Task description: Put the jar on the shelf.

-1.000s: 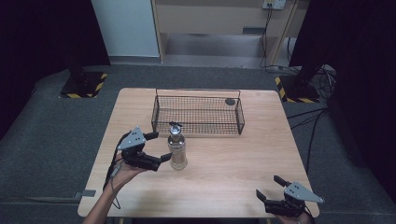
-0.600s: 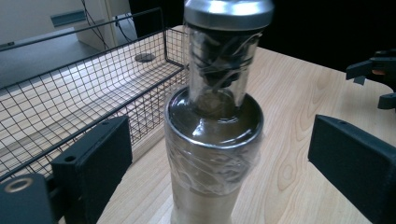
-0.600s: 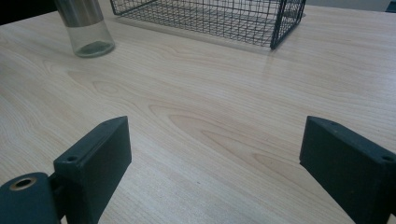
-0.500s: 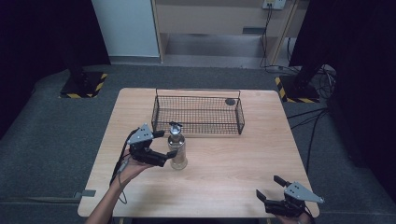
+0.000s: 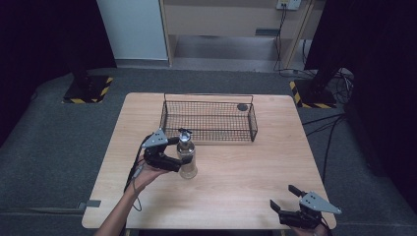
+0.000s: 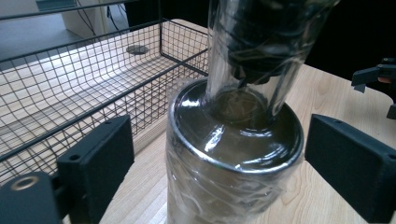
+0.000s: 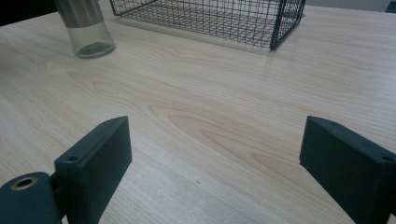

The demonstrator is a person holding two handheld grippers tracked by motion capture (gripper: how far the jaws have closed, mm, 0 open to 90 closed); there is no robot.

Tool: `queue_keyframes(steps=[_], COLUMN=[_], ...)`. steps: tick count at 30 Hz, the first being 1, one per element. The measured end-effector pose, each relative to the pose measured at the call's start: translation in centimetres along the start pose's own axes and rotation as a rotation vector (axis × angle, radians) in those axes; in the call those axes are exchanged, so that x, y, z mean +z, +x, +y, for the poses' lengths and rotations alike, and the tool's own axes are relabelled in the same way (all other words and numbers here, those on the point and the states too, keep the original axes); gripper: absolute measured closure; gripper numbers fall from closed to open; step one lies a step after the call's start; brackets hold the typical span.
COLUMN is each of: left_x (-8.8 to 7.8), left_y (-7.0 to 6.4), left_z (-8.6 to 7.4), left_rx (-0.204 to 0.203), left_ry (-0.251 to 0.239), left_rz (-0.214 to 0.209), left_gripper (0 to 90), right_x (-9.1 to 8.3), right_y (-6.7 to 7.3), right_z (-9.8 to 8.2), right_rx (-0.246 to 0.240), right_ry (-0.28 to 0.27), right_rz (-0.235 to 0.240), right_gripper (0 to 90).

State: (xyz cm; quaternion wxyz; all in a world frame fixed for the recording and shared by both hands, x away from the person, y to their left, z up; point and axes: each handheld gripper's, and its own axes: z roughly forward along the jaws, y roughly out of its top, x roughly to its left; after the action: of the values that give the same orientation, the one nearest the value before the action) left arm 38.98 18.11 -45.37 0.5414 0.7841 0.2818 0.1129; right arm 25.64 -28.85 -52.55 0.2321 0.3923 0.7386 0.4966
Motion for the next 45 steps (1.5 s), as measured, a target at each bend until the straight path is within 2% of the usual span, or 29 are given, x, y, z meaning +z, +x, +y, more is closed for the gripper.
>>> queue_keyframes(steps=[5, 9, 12, 14, 17, 21, 29, 35, 40, 45], left_x=[0.4, 0.5, 0.8, 0.9, 0.9, 0.8, 0.8, 0.7, 0.2, -0.5], left_y=[0.1, 0.1, -0.1, -0.4, -0.5, -0.7, -0.8, -0.6, -0.6, -0.6], left_z=[-0.3, -0.5, -0.6, -0.6, -0.8, -1.0, -0.9, -0.9, -0.2, 1.3], left_rx=[-0.012, -0.005, 0.011, 0.036, 0.04, 0.04, 0.038, 0.006, 0.008, 0.023], left_ry=[-0.023, -0.034, -0.043, -0.051, -0.067, -0.084, -0.083, -0.095, -0.106, -0.112], left_rz=[-0.01, -0.019, -0.024, -0.004, 0.003, 0.019, 0.02, 0.019, 0.024, 0.036], left_gripper=[13.1, 18.6, 21.7, 27.7, 31.0, 31.4, 31.6, 31.8, 31.8, 31.8], right_x=[0.0, 0.0, 0.0, 0.0, 0.0, 0.0, 0.0, 0.0, 0.0, 0.0], right_y=[0.0, 0.0, 0.0, 0.0, 0.0, 0.0, 0.0, 0.0, 0.0, 0.0], right_z=[0.0, 0.0, 0.0, 0.0, 0.0, 0.0, 0.0, 0.0, 0.0, 0.0], right_rx=[0.0, -0.001, 0.0, 0.001, 0.001, 0.003, 0.004, 0.003, 0.005, 0.005], right_ry=[0.001, 0.002, 0.002, 0.0, -0.003, -0.004, -0.003, -0.005, -0.004, -0.004], right_rz=[0.0, 0.001, 0.0, 0.0, 0.001, 0.002, 0.002, 0.002, 0.003, 0.002], right_gripper=[9.3, 9.3, 9.3, 9.3, 9.3, 9.3, 9.3, 9.3, 9.3, 9.3])
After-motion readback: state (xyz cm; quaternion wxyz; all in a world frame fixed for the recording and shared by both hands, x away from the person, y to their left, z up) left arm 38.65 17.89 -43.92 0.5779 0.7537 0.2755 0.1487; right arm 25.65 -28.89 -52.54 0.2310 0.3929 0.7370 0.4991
